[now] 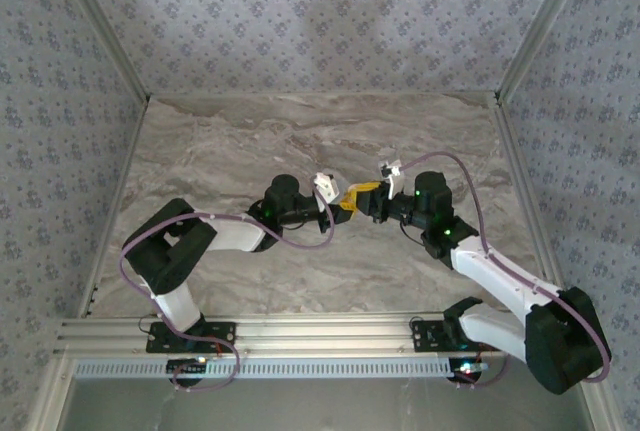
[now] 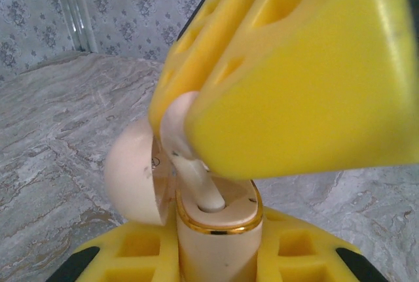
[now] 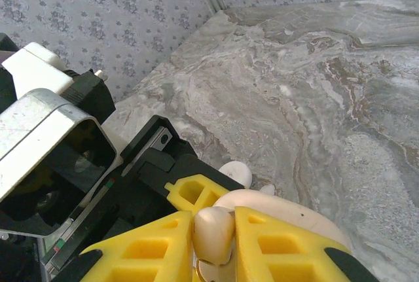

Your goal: Insert wireless bluetooth earbuds into charging case

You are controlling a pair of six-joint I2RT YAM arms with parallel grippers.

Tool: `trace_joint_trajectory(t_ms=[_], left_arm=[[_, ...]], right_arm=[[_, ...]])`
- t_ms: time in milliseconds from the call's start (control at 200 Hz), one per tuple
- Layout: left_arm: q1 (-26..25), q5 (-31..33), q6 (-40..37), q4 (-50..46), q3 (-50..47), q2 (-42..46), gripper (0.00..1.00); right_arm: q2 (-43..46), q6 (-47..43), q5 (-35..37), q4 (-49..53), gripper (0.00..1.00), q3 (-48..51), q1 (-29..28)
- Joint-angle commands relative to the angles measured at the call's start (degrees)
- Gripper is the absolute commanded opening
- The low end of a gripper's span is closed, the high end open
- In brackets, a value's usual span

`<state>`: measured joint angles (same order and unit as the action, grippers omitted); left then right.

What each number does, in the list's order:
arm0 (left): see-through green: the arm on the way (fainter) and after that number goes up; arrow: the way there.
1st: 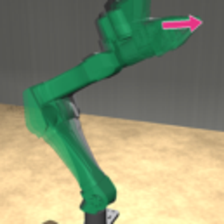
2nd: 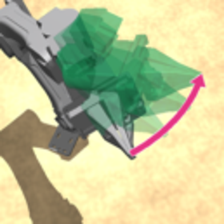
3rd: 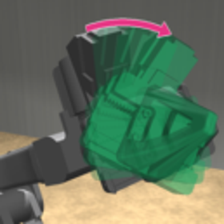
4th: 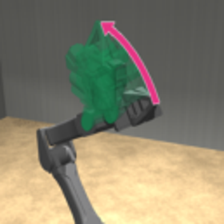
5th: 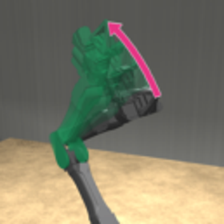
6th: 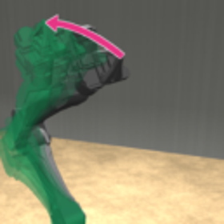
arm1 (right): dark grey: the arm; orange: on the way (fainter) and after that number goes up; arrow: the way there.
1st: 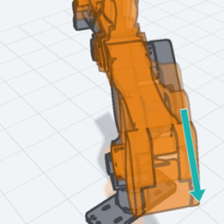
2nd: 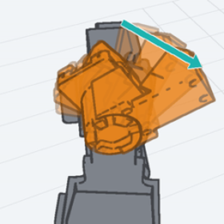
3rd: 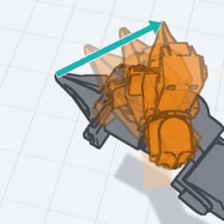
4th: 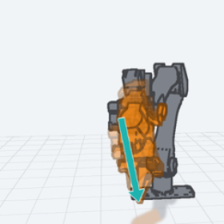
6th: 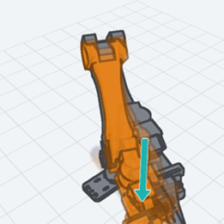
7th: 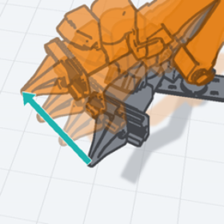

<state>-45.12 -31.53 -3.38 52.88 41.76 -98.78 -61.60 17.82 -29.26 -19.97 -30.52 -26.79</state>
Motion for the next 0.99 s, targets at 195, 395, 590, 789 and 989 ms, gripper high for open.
trace_joint_trajectory(t_ms=[195, 395, 590, 789, 989], left_arm=[[-0.32, -0.73, -0.44, 2.57, 0.96, 3.11, 0.12], [-0.32, -0.73, -0.41, 3.36, 0.78, 3.42, 0.12], [-0.33, -0.99, 0.12, 4.50, 0.69, 3.42, 0.12], [-0.33, -1.34, -0.09, 5.02, 0.43, 3.77, 0.12], [-0.32, -2.79, 0.21, 6.09, 0.43, 3.77, 0.12]], right_arm=[[0.61, -2.08, -4.38, 3.07, 0.23, -1.40, 0.29], [2.13, -2.55, -5.92, 4.66, 0.23, -0.96, 1.77], [2.28, -2.80, -8.73, 4.93, 0.23, -0.77, 2.84], [2.01, -3.66, -11.71, 6.48, 0.24, -1.31, 3.88], [2.37, -6.07, -15.03, 9.79, 0.24, -2.34, 5.95]])
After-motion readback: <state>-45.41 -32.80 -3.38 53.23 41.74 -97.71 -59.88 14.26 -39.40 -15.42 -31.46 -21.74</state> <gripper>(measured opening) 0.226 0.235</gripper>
